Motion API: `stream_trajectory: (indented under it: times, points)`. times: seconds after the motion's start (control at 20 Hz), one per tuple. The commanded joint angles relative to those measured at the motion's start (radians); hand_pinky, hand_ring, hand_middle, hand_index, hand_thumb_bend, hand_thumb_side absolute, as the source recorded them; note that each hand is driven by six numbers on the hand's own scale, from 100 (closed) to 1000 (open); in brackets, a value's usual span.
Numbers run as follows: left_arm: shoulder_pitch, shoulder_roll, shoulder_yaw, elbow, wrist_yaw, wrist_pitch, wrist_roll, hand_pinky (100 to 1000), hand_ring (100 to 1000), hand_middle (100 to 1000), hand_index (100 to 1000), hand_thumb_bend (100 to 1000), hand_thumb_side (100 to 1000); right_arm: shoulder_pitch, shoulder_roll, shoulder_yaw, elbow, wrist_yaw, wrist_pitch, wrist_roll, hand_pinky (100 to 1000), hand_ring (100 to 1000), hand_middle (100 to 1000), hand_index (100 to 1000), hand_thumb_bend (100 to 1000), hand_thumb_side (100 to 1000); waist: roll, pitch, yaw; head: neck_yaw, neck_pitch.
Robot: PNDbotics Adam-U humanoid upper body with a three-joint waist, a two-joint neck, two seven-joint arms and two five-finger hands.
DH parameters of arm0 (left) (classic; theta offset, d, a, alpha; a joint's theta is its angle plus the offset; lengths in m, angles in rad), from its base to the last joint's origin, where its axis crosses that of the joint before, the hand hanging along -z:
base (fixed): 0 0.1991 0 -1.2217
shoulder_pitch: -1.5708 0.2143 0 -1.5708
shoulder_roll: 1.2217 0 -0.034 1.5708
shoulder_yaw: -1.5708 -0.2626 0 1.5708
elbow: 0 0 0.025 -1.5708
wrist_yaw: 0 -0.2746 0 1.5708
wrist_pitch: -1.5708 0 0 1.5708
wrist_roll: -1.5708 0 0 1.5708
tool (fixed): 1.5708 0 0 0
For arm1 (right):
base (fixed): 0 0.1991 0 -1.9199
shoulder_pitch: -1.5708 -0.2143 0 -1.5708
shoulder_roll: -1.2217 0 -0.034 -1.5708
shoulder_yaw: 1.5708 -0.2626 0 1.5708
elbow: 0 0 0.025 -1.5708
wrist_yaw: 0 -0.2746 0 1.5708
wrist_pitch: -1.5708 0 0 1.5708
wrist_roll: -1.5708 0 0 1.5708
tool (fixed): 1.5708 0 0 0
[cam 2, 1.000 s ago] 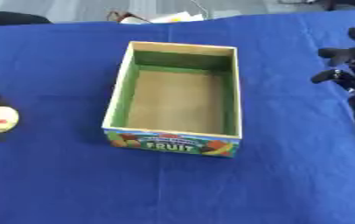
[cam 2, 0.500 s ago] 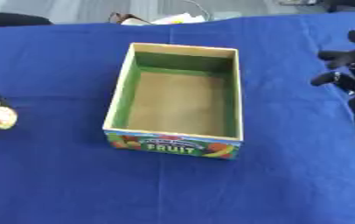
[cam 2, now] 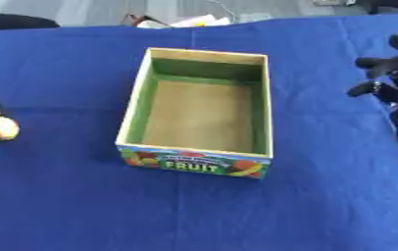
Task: Pick up objects on the table and place them in the box.
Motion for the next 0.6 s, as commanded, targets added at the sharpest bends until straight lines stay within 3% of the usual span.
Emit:
stream_trajectory:
  times: [0.05,0.35,0.6]
  points:
    - [-0.016,0.038,0.034,-0.060,0.030,0.004,0.015,383,559,494,730,100,247,-0.004,-0.012,-0.002,-0.020,0.004,0.001,0.003,571,792,546,855,100,1000,0.001,-0.018,0.002,-0.003,-0.004]
    - [-0.029,0.047,0.075,-0.184,0.083,0.017,0.046,385,551,491,728,100,244,-0.002,-0.015,-0.004,-0.020,0.001,0.001,-0.001,571,792,546,855,100,1000,0.003,-0.021,0.003,-0.006,0.000]
    - [-0.080,0.020,0.075,-0.266,0.162,0.010,0.041,385,545,481,714,100,248,0.000,-0.018,-0.005,-0.020,-0.002,0.001,-0.003,572,792,546,854,100,1000,0.005,-0.026,0.003,-0.003,0.002]
